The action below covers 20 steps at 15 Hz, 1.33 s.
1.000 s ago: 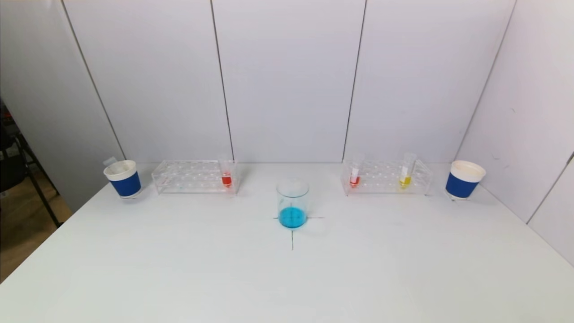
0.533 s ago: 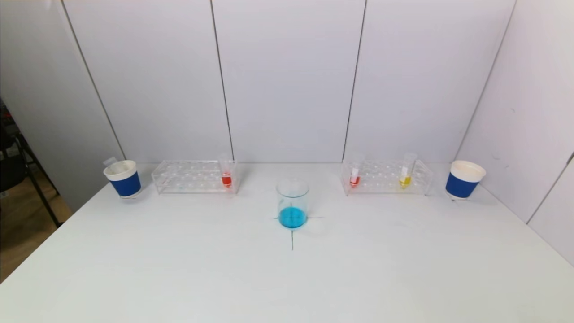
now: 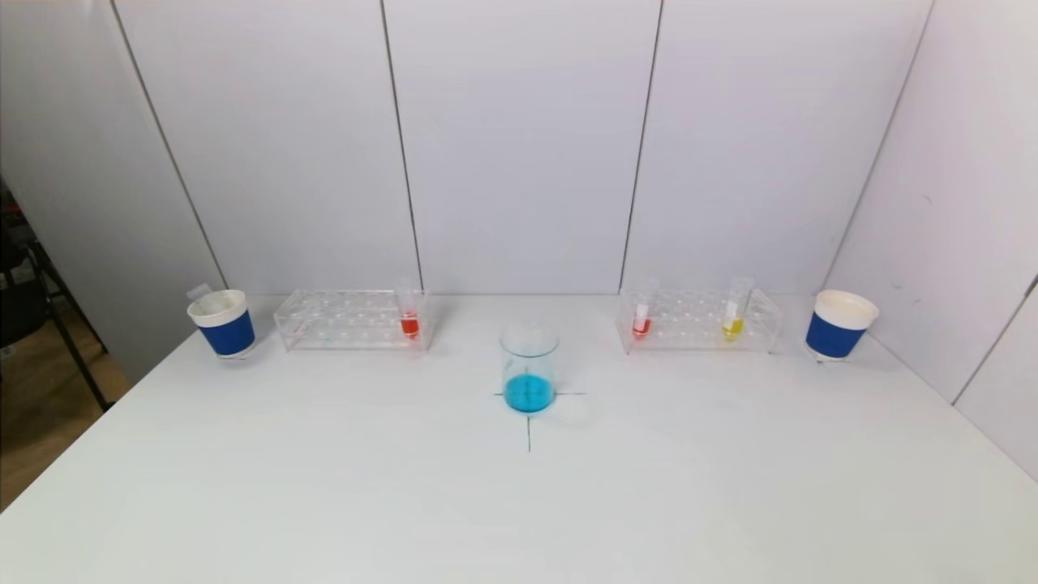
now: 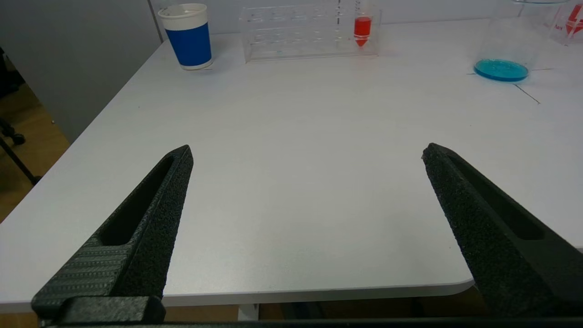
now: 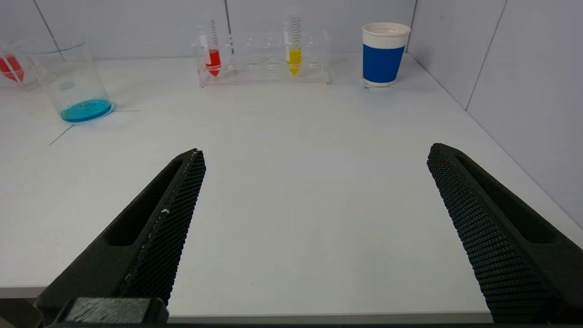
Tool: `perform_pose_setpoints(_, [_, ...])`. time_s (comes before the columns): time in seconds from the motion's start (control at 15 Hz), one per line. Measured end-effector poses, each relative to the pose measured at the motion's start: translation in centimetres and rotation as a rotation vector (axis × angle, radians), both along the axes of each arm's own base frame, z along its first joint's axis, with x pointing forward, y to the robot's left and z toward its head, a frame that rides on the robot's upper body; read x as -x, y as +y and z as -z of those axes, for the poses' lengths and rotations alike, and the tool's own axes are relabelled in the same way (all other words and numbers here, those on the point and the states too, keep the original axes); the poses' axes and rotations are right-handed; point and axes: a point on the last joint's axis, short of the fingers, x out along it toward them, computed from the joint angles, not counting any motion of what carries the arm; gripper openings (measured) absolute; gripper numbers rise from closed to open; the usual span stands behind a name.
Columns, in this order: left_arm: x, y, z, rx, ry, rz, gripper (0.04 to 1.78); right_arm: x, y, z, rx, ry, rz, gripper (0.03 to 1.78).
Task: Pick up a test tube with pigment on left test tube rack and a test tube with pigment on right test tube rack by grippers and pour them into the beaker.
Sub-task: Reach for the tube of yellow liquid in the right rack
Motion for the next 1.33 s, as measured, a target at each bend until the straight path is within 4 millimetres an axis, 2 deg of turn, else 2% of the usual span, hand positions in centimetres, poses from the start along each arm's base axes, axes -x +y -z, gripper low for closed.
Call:
perform_pose_setpoints(0.4, [0.0, 0.0, 0.0, 0.000, 0.000, 0.000, 1.76, 0.0, 0.0, 0.0, 0.006, 0.004, 0.001, 1.77])
perform_pose_setpoints(0.6, [0.0, 0.0, 0.0, 0.000, 0.000, 0.000, 1.76, 0.2, 0.0, -0.8, 0.038, -0.028, -0.014, 1.77])
perform_pose_setpoints(1.0, [0.0, 0.0, 0.0, 0.000, 0.000, 0.000, 1.76, 1.7, 0.1, -6.3, 0.117, -0.109, -0.049, 1.77])
perform_pose_setpoints(1.2, [0.0, 0.0, 0.0, 0.000, 0.000, 0.000, 1.76, 0.7, 0.1, -9.8, 0.129, -0.085, -0.060, 1.77])
perform_pose_setpoints(1.33, [0.0, 0.0, 0.0, 0.000, 0.000, 0.000, 1.76, -0.8, 0.1, -12.3, 0.135, -0.059, -0.073, 1.77])
